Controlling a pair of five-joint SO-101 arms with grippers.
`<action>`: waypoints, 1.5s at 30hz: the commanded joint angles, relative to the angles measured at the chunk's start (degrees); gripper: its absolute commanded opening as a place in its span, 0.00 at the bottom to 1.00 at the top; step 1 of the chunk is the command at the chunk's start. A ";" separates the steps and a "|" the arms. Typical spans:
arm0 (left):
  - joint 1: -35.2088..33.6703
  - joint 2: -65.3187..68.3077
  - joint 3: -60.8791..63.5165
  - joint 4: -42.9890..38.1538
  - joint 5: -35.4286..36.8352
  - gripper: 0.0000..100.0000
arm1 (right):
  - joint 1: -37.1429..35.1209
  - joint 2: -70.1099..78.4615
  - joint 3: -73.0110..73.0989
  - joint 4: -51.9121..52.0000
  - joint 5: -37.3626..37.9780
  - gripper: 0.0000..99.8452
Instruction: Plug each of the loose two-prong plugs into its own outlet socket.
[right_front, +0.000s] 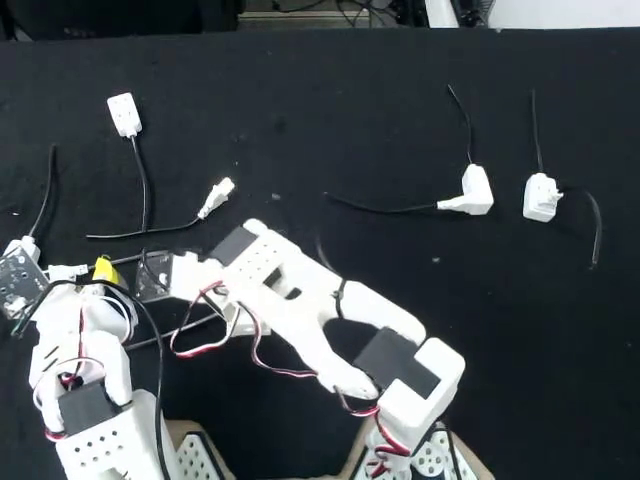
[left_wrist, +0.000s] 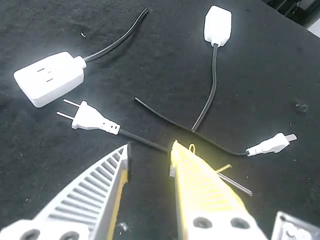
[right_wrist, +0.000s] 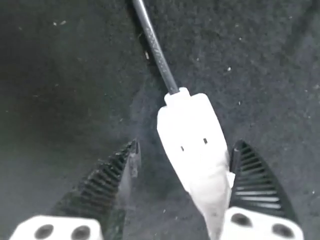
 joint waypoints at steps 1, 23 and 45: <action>-0.22 0.09 -3.47 -0.97 0.62 0.14 | -0.70 -3.21 2.07 -3.25 0.97 0.27; -0.22 0.09 -3.38 -0.97 0.70 0.14 | 24.79 -23.25 -1.36 18.73 -26.81 0.01; -0.22 0.09 -3.30 -1.05 0.35 0.14 | 68.31 -9.10 -37.67 21.98 -31.30 0.01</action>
